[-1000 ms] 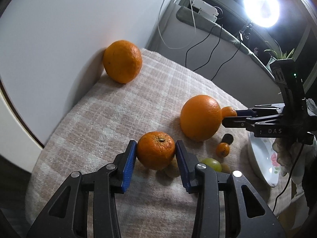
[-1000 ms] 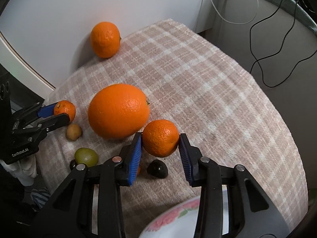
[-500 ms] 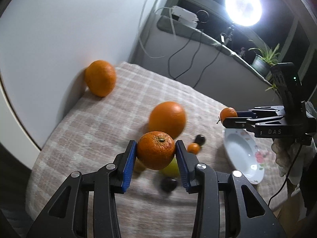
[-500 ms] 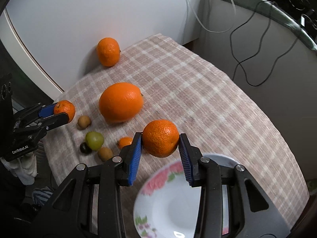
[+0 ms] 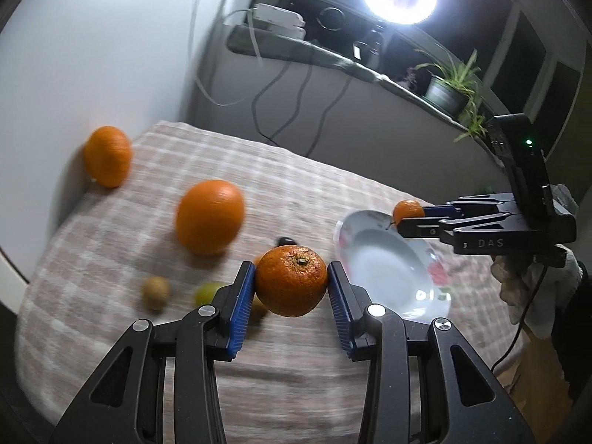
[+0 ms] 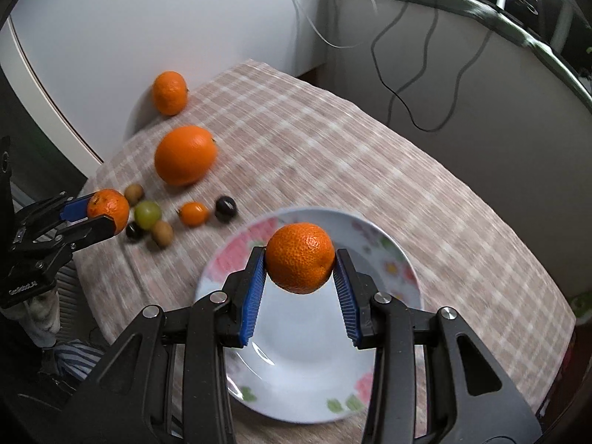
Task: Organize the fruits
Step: 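Carry both held tangerines over the white floral plate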
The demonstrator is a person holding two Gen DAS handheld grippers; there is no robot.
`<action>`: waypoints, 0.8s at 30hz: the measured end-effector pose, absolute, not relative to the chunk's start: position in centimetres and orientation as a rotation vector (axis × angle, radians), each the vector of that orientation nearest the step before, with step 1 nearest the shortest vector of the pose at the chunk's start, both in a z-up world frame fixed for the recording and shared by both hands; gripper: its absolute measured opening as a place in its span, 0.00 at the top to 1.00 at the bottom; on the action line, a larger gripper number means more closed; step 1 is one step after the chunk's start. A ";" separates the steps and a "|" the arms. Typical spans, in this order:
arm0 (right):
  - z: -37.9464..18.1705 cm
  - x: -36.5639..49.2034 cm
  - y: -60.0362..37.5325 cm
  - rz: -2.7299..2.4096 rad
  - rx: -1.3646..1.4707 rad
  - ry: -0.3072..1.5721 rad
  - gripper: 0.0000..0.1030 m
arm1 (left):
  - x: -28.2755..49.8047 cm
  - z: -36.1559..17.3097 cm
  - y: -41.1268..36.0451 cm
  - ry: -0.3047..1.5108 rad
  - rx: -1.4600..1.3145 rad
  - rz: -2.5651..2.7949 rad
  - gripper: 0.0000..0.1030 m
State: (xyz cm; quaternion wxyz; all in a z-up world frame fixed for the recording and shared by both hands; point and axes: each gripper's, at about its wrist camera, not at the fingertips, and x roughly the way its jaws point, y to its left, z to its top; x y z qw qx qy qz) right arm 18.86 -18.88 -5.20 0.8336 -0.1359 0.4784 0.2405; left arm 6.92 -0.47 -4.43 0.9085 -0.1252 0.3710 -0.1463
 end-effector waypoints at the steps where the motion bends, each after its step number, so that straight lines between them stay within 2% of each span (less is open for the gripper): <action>1: -5.3 18.7 -19.4 0.503 -0.284 1.016 0.62 | 7.0 -4.5 -1.2 0.769 -0.251 -0.315 0.63; 13: -7.5 18.3 -23.4 0.453 -0.231 1.052 0.62 | 8.2 -5.2 -8.9 0.813 -0.168 -0.433 0.63; 24: -8.6 18.4 -24.2 0.455 -0.217 1.062 0.62 | 8.8 -7.2 -12.5 0.858 -0.112 -0.457 0.63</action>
